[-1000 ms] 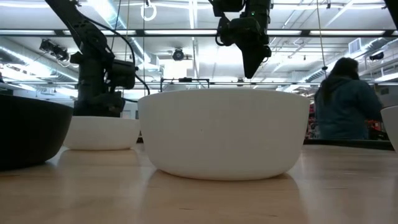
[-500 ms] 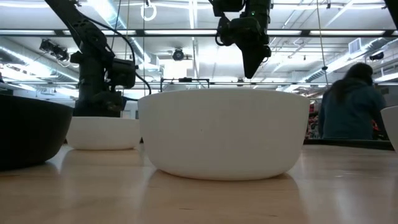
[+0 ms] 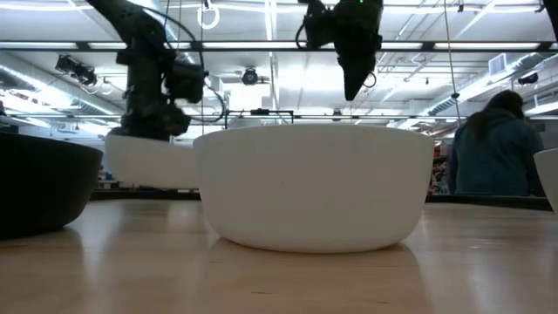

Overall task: Nest bowls inside each other
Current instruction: Stack the top white bowl on the dark gray bowl

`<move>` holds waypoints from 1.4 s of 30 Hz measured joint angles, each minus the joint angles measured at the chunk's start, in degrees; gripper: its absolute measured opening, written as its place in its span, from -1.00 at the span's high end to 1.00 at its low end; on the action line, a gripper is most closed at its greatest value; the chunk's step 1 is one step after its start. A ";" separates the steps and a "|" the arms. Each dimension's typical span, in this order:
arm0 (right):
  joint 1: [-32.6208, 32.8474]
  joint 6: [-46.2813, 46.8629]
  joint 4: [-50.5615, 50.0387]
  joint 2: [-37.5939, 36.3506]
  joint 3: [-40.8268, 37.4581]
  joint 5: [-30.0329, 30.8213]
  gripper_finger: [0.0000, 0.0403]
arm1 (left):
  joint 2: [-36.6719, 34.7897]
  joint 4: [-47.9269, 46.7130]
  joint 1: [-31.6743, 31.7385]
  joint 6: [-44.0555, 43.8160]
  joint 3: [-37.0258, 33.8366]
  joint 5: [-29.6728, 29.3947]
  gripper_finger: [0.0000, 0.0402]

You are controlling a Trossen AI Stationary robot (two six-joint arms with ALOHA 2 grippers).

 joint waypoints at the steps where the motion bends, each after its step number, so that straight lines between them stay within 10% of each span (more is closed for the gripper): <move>1: 0.51 0.05 -0.03 -0.54 0.00 0.00 0.66 | 0.00 -0.48 -0.51 -0.31 1.23 0.15 0.96; 18: 11.58 10.65 1.92 -15.61 -2.39 12.23 0.69 | 0.00 -2.70 -8.43 -2.89 21.24 -1.44 0.96; 42: 16.80 32.14 19.41 -46.04 -44.85 13.46 0.69 | 27.22 -12.54 -10.29 4.92 53.31 2.29 0.96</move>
